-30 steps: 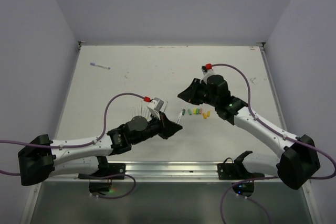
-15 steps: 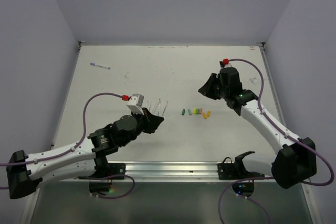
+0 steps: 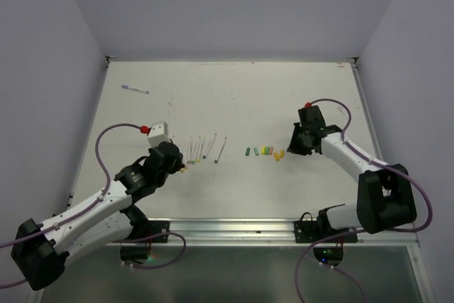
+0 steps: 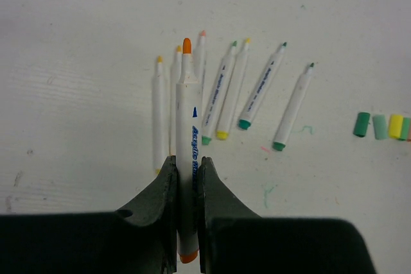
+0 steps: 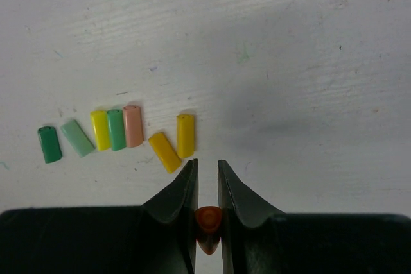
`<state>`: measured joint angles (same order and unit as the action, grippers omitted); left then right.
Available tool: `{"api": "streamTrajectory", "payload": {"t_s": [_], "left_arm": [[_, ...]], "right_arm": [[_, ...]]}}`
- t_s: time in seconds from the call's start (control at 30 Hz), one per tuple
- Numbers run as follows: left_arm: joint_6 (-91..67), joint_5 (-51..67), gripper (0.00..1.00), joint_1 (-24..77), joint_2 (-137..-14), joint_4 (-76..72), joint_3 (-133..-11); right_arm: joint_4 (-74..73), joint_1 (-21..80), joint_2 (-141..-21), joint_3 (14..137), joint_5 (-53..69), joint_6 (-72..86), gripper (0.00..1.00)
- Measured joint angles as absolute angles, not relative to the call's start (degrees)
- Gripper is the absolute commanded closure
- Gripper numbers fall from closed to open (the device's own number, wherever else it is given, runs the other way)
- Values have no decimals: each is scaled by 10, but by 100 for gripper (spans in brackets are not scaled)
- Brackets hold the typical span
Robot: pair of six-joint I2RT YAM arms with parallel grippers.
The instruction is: Open the pen caps
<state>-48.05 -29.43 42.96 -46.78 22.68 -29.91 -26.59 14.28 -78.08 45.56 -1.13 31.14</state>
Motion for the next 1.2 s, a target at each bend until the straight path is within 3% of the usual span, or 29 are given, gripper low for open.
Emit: {"api": "streamTrajectory", "payload": {"t_s": [0.43,0.57,0.93,1.0,1.13,1.2], "left_arm": [[-536,-305,98,356,-522,240,-238],[-545,-307,86,343,-524,229,-215],[-544,-291,82,314,-581,152,-192],[-542,-286,73,312,-592,139,-191],[-543,-279,41,308,-597,116,-191],[-547,-276,37,306,-595,106,-191]], "right_arm": [[-238,117,-836,426,-11,289,95],[-224,116,-847,426,3,283,86],[-202,116,-848,426,32,275,74],[-198,116,-848,426,40,274,72],[-197,116,-848,426,43,273,69],[-197,116,-848,426,43,272,68]]}}
